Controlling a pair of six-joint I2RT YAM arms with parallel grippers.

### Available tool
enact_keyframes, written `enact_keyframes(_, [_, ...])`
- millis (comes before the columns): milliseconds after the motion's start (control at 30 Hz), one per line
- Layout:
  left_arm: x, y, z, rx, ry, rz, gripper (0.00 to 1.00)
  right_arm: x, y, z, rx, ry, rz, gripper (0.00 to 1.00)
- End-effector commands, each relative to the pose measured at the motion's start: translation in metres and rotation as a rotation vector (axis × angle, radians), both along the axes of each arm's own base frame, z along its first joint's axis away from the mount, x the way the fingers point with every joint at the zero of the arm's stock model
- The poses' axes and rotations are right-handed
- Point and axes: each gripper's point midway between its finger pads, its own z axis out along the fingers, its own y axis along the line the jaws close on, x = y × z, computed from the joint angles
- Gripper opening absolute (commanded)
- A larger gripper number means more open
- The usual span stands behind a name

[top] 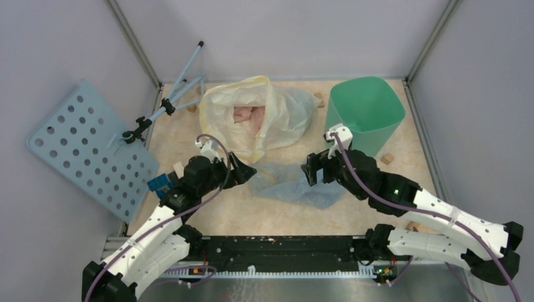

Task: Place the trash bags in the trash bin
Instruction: Unfold the trash bag at the center of the board.

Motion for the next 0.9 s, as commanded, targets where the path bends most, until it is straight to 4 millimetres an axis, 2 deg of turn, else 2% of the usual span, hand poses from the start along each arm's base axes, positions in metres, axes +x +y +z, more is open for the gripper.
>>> enact_keyframes(0, [0.011,0.010,-0.005,0.031,0.013,0.084,0.95,0.015,-0.025,-0.042,-0.137,0.062,-0.195,0.91])
enact_keyframes(167, [0.019,0.026,-0.020,0.128,0.020,0.145,0.93,0.025,-0.026,-0.073,-0.233,0.159,-0.270,0.91])
enact_keyframes(333, [0.025,0.026,-0.027,0.194,-0.005,0.114,0.87,0.040,-0.034,-0.095,-0.240,0.221,-0.337,0.91])
enact_keyframes(500, [0.032,0.024,-0.041,0.250,0.027,0.092,0.83,0.043,-0.030,-0.104,-0.183,0.232,-0.310,0.81])
enact_keyframes(633, [0.037,0.012,-0.043,0.247,-0.001,0.026,0.78,0.040,-0.022,-0.106,-0.151,0.239,-0.264,0.74])
enact_keyframes(867, [0.057,0.008,-0.052,0.316,-0.011,0.011,0.66,0.037,-0.020,-0.108,-0.134,0.239,-0.240,0.62])
